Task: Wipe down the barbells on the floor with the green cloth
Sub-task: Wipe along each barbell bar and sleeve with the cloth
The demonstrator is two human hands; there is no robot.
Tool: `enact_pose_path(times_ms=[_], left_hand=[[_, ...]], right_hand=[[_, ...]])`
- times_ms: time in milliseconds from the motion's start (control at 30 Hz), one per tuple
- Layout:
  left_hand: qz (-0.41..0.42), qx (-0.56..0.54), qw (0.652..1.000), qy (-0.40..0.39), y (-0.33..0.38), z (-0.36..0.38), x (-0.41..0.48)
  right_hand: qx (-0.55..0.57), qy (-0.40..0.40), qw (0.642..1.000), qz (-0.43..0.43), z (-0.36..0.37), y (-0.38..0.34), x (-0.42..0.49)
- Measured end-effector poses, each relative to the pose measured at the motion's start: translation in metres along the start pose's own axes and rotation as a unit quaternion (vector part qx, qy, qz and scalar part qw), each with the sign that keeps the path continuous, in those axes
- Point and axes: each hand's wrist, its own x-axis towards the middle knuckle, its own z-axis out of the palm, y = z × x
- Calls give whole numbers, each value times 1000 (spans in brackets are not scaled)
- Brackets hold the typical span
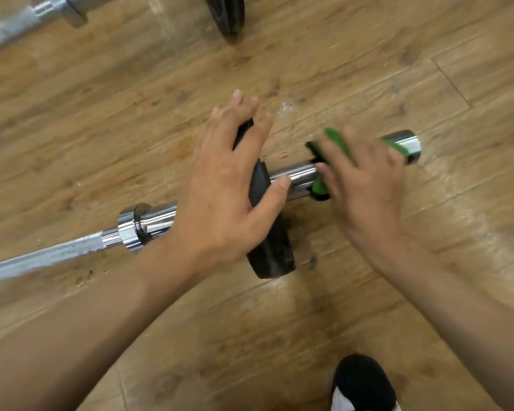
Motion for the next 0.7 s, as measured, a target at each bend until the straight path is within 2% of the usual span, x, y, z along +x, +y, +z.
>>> enact_pose_path(times_ms=[100, 167, 233, 300, 367, 433, 500, 533, 600, 667, 700], left_hand=[[-29, 36, 999, -6, -17, -11, 28], [6, 106, 994, 8, -20, -15, 32], [57, 143, 988, 6, -11, -9, 23], [58, 177, 983, 2, -2, 0, 14], [20, 201, 979, 25, -4, 7, 25], [-9, 202, 978, 46, -11, 8, 48], [-27, 204, 977, 56, -21, 3, 72], [-39, 207, 976, 58, -26, 1, 81], [-65, 223, 971, 59, -34, -4, 92], [-67, 247, 965, 61, -40, -4, 96], [-61, 249, 964, 64, -41, -3, 96]], right_hand=[[14, -13, 998, -55, 25, -42, 12], [26, -14, 992, -120, 30, -30, 28], [3, 0, 991, -135, 32, 3, 38], [-17, 33, 997, -63, 35, 40, 41], [-8, 63, 998, 17, 40, 61, 49], [-9, 82, 994, 76, 51, 55, 64], [-3, 91, 991, 97, 66, 24, 77], [5, 91, 993, 77, 75, 4, 80], [20, 82, 996, -30, 93, -23, 79], [-1, 72, 986, -151, 99, -12, 86], [-21, 77, 979, -185, 99, 4, 92]])
